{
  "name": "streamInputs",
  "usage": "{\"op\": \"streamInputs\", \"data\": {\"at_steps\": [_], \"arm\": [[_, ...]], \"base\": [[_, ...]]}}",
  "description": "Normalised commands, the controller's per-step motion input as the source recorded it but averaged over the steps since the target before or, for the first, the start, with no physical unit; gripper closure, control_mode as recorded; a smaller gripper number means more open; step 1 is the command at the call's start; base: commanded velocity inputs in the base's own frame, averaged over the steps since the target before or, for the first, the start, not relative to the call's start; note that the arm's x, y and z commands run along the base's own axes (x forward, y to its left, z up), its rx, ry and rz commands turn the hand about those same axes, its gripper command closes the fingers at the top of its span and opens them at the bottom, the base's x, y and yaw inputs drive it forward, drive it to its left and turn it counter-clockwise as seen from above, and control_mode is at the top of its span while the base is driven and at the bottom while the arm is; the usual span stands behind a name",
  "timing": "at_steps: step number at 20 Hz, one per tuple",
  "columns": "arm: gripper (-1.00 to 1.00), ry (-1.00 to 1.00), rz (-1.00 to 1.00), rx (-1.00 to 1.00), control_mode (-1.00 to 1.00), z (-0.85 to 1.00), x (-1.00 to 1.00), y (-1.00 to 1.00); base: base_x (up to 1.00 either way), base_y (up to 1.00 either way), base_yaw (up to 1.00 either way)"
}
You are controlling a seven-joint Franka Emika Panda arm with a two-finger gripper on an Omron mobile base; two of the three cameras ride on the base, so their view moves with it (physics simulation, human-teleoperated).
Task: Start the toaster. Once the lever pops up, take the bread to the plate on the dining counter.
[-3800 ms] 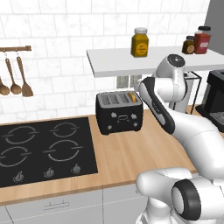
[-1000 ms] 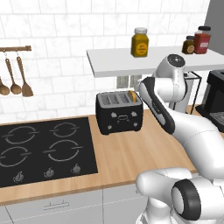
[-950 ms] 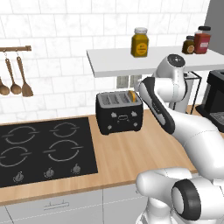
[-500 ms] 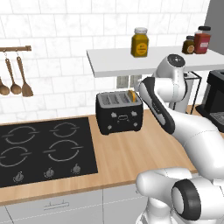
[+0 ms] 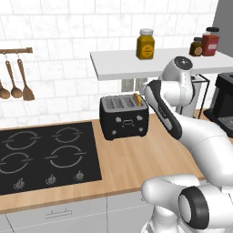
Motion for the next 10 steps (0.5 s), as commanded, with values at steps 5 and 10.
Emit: {"op": "streamInputs", "data": {"at_steps": [5, 10], "arm": [[-1.00, 0.00, 0.00, 0.00, -1.00, 0.00, 0.00, 0.00], [-1.00, 0.00, 0.00, 0.00, -1.00, 0.00, 0.00, 0.00]], "base": [[0.00, 0.00, 0.00], [0.00, 0.00, 0.00]]}}
